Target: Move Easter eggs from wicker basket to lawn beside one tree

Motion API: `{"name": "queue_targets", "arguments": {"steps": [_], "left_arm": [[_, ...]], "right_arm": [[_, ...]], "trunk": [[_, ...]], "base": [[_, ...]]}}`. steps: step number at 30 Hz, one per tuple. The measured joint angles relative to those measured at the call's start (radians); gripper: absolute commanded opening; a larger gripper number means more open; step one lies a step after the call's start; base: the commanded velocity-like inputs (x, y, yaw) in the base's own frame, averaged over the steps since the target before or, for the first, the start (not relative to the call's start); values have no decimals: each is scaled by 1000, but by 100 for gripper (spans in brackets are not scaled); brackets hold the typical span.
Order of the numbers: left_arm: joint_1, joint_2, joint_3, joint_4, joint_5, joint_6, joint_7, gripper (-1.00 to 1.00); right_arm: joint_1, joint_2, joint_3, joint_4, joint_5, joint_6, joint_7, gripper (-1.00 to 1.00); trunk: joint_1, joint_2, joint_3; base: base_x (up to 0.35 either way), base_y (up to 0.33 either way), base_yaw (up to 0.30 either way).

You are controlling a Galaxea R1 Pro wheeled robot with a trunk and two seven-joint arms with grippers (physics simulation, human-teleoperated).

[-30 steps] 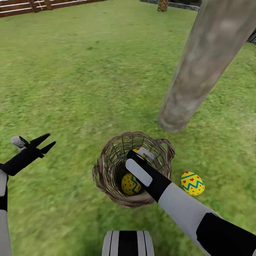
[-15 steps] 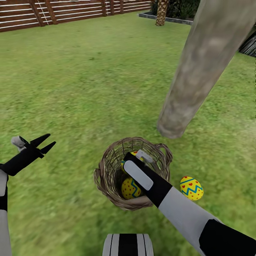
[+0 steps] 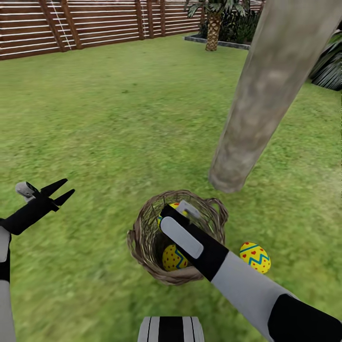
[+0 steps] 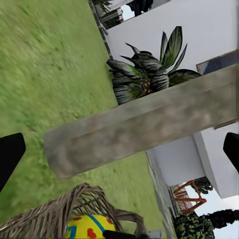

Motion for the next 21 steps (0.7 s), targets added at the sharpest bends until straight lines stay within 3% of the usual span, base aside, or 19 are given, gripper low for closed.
{"name": "queue_targets", "arguments": {"steps": [4, 10, 18, 21], "left_arm": [[0, 1, -3, 0, -1, 0, 0, 100], [-1, 1, -38, 0, -2, 0, 0, 100], [-1, 1, -42, 0, -2, 0, 0, 100], [-1, 1, -42, 0, -1, 0, 0, 100]], "right_arm": [[0, 0, 6, -27, -1, 0, -11, -100], [0, -1, 6, -65, -2, 0, -44, -100], [28, -3, 6, -129, 4, 1, -59, -100], [28, -3, 7, -157, 6, 2, -95, -100]], "trunk": [[-2, 1, 15], [-4, 2, 39], [-8, 4, 70], [-9, 5, 81]], "base": [[0, 0, 0], [0, 0, 0], [0, 0, 0], [0, 0, 0]]}}
